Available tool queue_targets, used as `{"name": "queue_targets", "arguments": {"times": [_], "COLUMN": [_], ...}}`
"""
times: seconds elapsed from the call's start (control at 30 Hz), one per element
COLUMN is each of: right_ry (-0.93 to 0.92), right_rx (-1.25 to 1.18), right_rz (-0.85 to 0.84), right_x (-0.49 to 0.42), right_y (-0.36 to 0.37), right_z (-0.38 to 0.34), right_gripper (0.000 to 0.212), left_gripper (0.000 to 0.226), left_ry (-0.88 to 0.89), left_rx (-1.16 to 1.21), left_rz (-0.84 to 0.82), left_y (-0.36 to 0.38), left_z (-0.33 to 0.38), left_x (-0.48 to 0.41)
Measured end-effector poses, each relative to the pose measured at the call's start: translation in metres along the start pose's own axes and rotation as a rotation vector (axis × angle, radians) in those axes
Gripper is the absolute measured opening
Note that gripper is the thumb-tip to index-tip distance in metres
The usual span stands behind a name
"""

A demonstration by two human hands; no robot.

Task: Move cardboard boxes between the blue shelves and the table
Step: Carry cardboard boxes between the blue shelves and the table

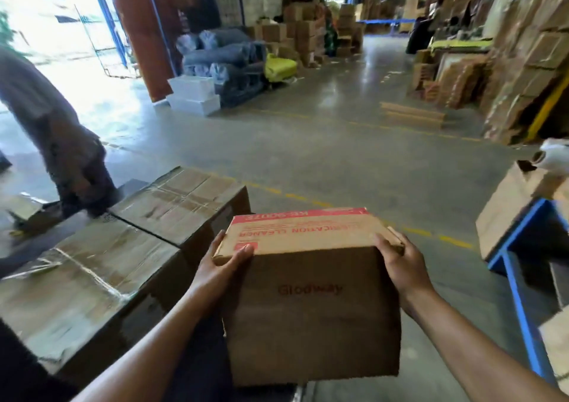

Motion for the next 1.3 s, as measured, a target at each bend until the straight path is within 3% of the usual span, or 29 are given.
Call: {"name": "queue_targets", "arguments": {"times": [0.2, 0.3, 0.43, 0.53, 0.63, 0.7, 0.77, 0.87, 1.07, 1.17, 1.3], "right_ry": [-0.013, 0.035, 0.029, 0.149, 0.241, 0.233, 0.222, 0.181, 0.106, 0.106, 0.133], "right_rx": [-0.022, 0.112, 0.363, 0.495, 0.300, 0.156, 0.137, 0.110, 0.034, -0.006, -0.074], "right_rz": [-0.048, -0.057, -0.043, 0.031, -0.012, -0.064, -0.056, -0.026, 0.028, 0.000, 0.040], "right_x": [-0.061, -0.063, -0.046, -0.034, -0.011, 0.005, 0.017, 0.036, 0.033, 0.043, 0.070], "right_y": [0.020, 0.022, 0.016, 0.009, 0.027, 0.049, 0.064, 0.074, 0.065, 0.055, 0.041], "right_z": [-0.007, 0.026, 0.064, 0.081, 0.091, 0.092, 0.094, 0.098, 0.092, 0.096, 0.114], "right_gripper": [0.040, 0.056, 0.065, 0.074, 0.087, 0.098, 0.103, 0.095, 0.055, 0.039, 0.053], "left_gripper": [0.089, 0.078, 0.104, 0.080, 0.058, 0.066, 0.063, 0.053, 0.053, 0.059, 0.059], "left_ry": [0.008, -0.063, -0.309, -0.403, -0.441, -0.382, -0.311, -0.253, -0.212, -0.205, -0.153], "left_rx": [-0.118, -0.116, -0.091, -0.079, -0.100, -0.210, -0.169, -0.139, -0.471, -0.529, -0.329], "left_rz": [0.183, 0.162, 0.009, 0.034, 0.042, 0.135, 0.219, 0.255, 0.264, 0.275, 0.181], "left_y": [0.001, -0.001, 0.000, 0.005, 0.013, 0.009, 0.005, -0.002, -0.019, -0.008, 0.002], "left_z": [0.015, 0.015, 0.002, -0.027, -0.067, -0.089, -0.100, -0.106, -0.117, -0.125, -0.139], "left_x": [-0.068, -0.106, -0.138, -0.129, -0.114, -0.110, -0.103, -0.086, -0.035, -0.004, 0.014]}}
Point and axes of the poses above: each hand's wrist, its own x-axis away from the middle knuckle, its own y-axis out of the palm, z = x × y, the point moved 4 cm from there along -x, towards the middle knuckle, and after that the axes turned 3 degrees about -y, right-handed, at the moved point
